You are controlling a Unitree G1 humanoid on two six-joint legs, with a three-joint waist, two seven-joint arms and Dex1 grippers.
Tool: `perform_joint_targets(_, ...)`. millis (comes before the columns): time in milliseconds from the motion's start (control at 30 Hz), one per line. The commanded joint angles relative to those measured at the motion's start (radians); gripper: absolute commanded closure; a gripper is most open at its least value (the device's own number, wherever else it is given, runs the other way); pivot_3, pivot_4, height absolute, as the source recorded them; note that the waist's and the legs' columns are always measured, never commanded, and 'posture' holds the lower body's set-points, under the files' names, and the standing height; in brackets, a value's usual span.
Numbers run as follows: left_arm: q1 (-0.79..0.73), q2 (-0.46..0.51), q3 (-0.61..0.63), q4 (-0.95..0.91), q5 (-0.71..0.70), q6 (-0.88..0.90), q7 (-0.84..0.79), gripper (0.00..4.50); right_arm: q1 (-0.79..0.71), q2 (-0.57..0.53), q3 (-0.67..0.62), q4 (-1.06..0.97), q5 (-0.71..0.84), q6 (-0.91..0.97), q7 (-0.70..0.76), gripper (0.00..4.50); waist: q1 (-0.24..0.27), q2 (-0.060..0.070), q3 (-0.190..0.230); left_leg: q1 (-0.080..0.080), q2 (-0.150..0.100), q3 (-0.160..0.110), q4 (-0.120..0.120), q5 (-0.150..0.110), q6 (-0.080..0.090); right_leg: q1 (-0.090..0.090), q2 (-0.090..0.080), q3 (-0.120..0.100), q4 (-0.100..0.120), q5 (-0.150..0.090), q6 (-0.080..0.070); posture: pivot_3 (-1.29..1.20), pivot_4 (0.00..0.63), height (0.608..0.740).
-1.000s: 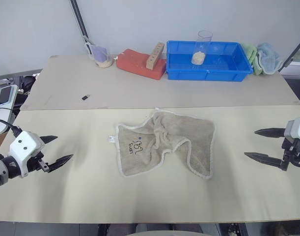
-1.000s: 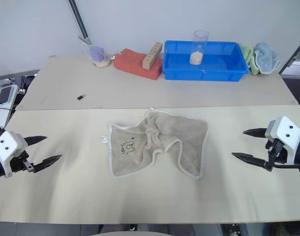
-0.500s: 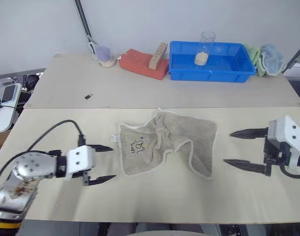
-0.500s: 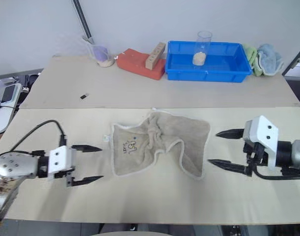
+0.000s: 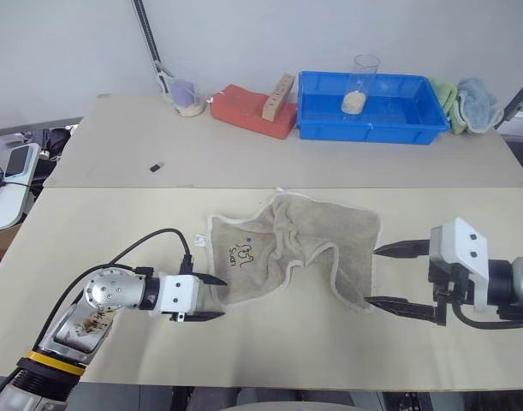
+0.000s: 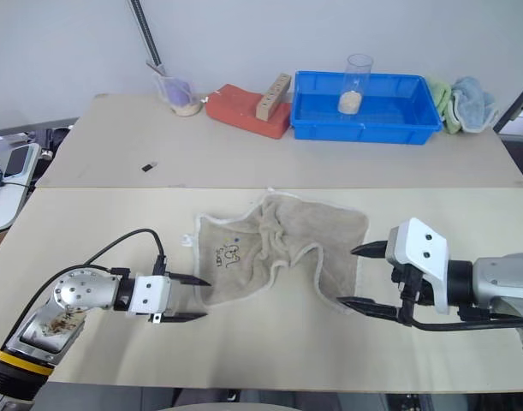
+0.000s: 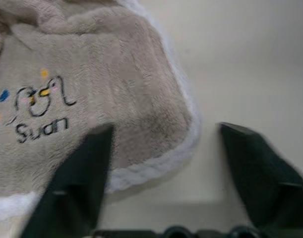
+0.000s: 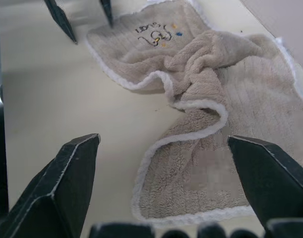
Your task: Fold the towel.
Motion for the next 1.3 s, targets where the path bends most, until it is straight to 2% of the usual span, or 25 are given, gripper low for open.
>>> perform_joint_targets(33,-0.016,-0.017,-0.015,0.017,0.031,-0.025,0.031,3.20,0.019,0.016,0.020,-0.036,-0.017,0.021,-0.048,0.00,0.002,0.000,0.000,0.000,0.000,0.000,0.000,0.000,0.000,0.000,0.000,0.000,0.000,0.000,0.000,0.00,0.150,0.740)
perform_joint_targets(133,-0.014,-0.029,-0.010,-0.004,0.017,0.009,0.044,4.43,0.058,0.031,0.058,-0.048,-0.062,0.011,-0.082,0.00,0.002,0.000,0.000,0.000,0.000,-0.001,0.001,0.000,0.000,0.000,0.000,-0.001,0.000,0.000,0.000,0.00,0.150,0.740)
perform_joint_targets(233,0.002,-0.038,0.017,-0.063,-0.032,0.118,0.075,4.43,0.098,0.055,0.154,-0.053,-0.177,-0.061,-0.133,0.00,0.001,0.000,0.000,0.000,-0.001,-0.001,0.001,0.000,0.000,0.000,0.000,-0.001,0.000,0.000,0.000,0.00,0.150,0.740)
perform_joint_targets(400,0.044,-0.026,0.045,-0.138,-0.070,0.204,0.094,4.43,0.124,0.085,0.283,0.019,-0.373,-0.193,-0.199,0.00,-0.005,0.000,0.000,0.000,0.000,-0.001,0.001,0.000,0.000,-0.001,0.001,-0.001,0.000,0.000,0.000,0.00,0.150,0.740)
perform_joint_targets(600,0.087,-0.017,0.087,-0.176,-0.102,0.259,0.115,4.43,0.128,0.105,0.371,0.111,-0.498,-0.310,-0.205,0.00,-0.003,0.000,0.000,0.000,0.000,-0.001,0.001,0.000,0.000,0.000,0.001,-0.001,0.000,0.000,0.000,0.00,0.150,0.740)
perform_joint_targets(767,0.097,-0.011,0.102,-0.174,-0.106,0.258,0.112,4.50,0.082,0.131,0.402,0.193,-0.563,-0.351,-0.227,1.47,-0.009,-0.004,-0.002,0.003,0.001,-0.001,0.000,0.000,0.000,0.002,0.002,-0.001,0.000,0.000,0.000,0.00,0.150,0.740)
perform_joint_targets(800,0.100,-0.010,0.106,-0.173,-0.106,0.258,0.113,4.50,0.082,0.131,0.399,0.199,-0.569,-0.361,-0.225,1.96,-0.008,-0.004,-0.002,0.004,0.001,-0.001,0.000,0.000,0.000,0.002,0.001,-0.001,0.000,0.000,0.000,0.00,0.150,0.740)
perform_joint_targets(1033,0.098,0.001,0.138,-0.148,-0.114,0.264,0.120,4.50,0.095,0.145,0.367,0.214,-0.555,-0.364,-0.217,4.31,-0.001,-0.005,-0.002,0.004,0.000,-0.001,0.000,0.000,0.000,0.003,0.000,-0.001,0.000,0.000,0.000,0.00,0.150,0.740)
perform_joint_targets(1067,0.095,0.002,0.141,-0.144,-0.114,0.264,0.120,4.50,0.094,0.148,0.359,0.214,-0.547,-0.354,-0.216,4.49,0.000,-0.005,-0.002,0.004,0.000,-0.001,0.000,0.000,0.000,0.003,0.000,-0.001,0.000,0.000,0.000,0.00,0.150,0.740)
perform_joint_targets(1200,0.080,0.005,0.164,-0.135,-0.139,0.296,0.120,4.50,0.090,0.144,0.309,0.203,-0.500,-0.328,-0.188,4.49,0.001,-0.005,-0.002,0.004,0.000,-0.001,0.000,0.000,0.000,0.003,0.000,-0.001,0.000,0.000,0.000,0.00,0.150,0.740)
perform_joint_targets(1300,0.063,0.033,0.204,-0.134,-0.190,0.362,0.092,4.50,0.111,0.117,0.211,0.174,-0.414,-0.282,-0.122,4.49,0.002,-0.004,-0.002,0.003,0.000,-0.001,0.000,0.000,0.000,0.002,0.000,-0.001,0.000,0.000,0.000,0.00,0.150,0.740)
